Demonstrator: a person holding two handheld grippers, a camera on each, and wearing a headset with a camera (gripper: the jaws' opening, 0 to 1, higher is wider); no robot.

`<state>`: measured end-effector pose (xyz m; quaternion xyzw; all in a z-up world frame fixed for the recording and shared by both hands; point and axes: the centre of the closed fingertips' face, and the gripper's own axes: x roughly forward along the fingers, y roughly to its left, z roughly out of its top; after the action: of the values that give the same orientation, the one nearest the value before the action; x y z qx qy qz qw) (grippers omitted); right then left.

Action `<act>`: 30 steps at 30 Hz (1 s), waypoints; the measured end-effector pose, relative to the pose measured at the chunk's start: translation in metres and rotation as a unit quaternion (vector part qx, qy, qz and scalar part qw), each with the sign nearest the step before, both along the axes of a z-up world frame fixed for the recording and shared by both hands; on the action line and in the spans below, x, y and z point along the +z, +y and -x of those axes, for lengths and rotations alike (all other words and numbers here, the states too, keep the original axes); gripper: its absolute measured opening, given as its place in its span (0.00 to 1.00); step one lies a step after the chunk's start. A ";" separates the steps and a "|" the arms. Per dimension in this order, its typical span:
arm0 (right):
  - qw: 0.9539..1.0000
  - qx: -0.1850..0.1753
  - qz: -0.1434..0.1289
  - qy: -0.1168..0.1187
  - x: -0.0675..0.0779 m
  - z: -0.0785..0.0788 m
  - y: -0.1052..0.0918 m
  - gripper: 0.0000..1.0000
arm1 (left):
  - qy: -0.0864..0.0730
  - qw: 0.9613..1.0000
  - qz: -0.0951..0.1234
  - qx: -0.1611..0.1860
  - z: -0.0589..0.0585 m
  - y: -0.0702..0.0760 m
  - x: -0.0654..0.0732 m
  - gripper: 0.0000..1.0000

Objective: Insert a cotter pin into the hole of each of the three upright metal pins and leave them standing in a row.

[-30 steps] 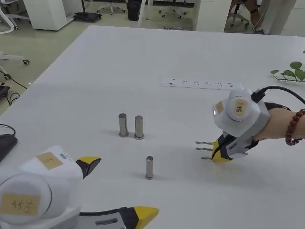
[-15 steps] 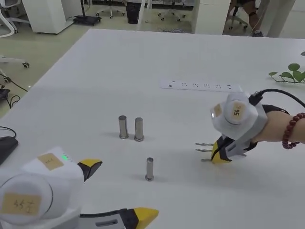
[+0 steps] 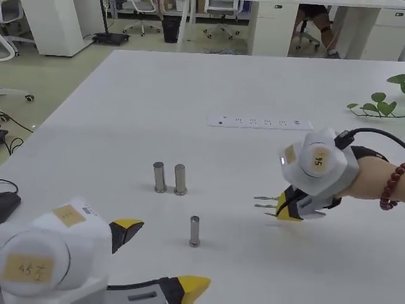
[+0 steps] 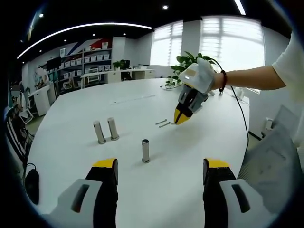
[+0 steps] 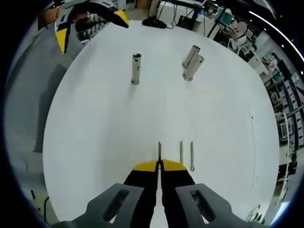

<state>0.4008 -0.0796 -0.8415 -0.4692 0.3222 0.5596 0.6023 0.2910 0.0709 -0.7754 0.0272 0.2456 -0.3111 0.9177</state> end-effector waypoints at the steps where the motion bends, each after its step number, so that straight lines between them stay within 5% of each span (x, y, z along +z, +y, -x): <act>1: 1.000 0.003 -0.005 -0.008 0.004 0.002 0.002 0.02 | 0.004 1.000 0.006 0.002 0.000 0.000 0.001 0.70; 11: 0.998 0.032 -0.055 -0.024 0.031 0.032 0.022 0.02 | 0.024 0.999 0.047 0.004 0.004 -0.006 0.005 0.56; 20: 0.995 0.051 -0.073 -0.045 0.045 0.054 0.036 0.02 | 0.043 0.997 0.070 -0.004 0.008 -0.017 0.005 0.47; 30: 0.990 0.075 -0.105 -0.050 0.056 0.079 0.054 0.02 | 0.072 0.990 0.122 -0.005 0.004 -0.036 0.011 0.37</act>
<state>0.3216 -0.0257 -0.7853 -0.4535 0.1950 0.6098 0.6201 0.2872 0.0351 -0.7645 -0.1059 0.2709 -0.3447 0.8925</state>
